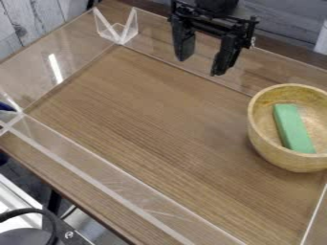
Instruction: Remove the green block from inside the brown bowl and put it on the table
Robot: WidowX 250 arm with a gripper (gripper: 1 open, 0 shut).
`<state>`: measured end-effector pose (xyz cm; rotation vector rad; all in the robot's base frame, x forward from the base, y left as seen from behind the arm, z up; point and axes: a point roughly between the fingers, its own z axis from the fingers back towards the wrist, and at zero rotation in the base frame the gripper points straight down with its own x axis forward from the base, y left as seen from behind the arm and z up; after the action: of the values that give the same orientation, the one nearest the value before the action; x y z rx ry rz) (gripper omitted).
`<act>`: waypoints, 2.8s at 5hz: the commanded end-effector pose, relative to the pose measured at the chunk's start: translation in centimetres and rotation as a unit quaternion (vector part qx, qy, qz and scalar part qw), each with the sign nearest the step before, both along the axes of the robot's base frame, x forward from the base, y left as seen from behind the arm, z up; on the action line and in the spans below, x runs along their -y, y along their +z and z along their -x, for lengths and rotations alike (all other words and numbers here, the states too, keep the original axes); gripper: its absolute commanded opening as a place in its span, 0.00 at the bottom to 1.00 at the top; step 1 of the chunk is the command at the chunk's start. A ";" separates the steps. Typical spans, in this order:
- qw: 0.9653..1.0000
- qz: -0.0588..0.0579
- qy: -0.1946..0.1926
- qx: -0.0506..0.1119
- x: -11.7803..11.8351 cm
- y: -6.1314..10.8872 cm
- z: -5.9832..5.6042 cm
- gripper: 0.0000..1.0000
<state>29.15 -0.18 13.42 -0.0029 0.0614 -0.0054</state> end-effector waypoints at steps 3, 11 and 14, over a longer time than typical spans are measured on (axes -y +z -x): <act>0.999 0.004 -0.036 0.012 6.1 -2.0 -1.5 1.00; 0.996 -0.064 -0.053 -0.009 10.5 -10.5 -7.0 0.00; 0.996 -0.061 -0.049 -0.050 9.9 -11.5 -5.0 0.00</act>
<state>34.64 -10.06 1.99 0.1169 0.1512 -0.0932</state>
